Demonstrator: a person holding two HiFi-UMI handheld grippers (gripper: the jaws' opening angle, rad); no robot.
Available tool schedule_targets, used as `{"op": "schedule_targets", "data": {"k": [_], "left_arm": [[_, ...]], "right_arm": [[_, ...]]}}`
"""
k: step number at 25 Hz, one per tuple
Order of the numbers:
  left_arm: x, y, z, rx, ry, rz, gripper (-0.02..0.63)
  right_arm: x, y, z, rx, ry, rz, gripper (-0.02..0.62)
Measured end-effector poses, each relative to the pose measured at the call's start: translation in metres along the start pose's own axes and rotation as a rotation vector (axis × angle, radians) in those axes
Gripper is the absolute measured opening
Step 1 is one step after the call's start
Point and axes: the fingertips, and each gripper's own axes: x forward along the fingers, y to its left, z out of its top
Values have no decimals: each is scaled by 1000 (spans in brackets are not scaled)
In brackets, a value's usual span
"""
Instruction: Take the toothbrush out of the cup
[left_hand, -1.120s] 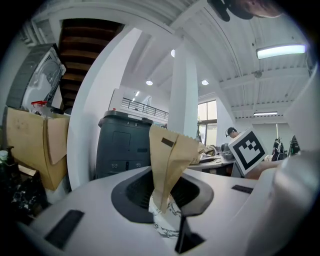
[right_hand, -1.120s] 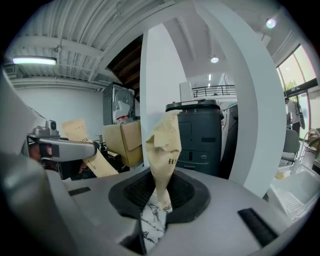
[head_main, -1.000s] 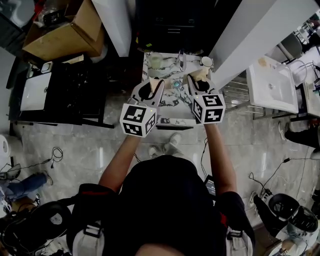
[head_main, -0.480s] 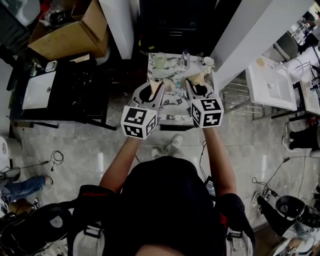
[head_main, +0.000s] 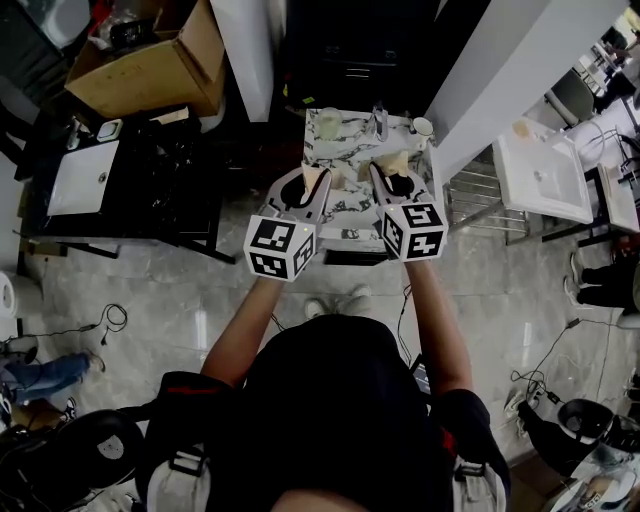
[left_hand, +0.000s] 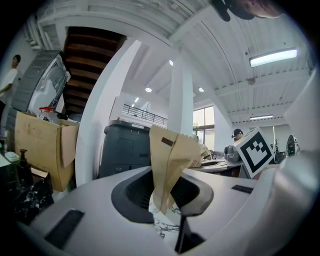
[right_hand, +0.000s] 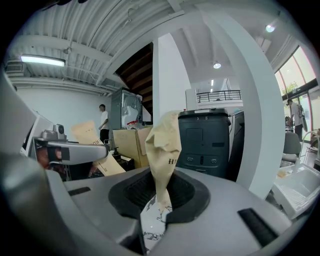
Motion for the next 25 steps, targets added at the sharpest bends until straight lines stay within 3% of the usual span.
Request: {"op": "schedule_targets", "data": {"k": [12,25], "left_arm": [[3,3,10,8,-23,42,83],[16,-37,14,13,-13,55,83]], "right_arm": [[-3,-2,15,-1,-40,34,78],[-37,-36,20,29,-71,27,67]]}}
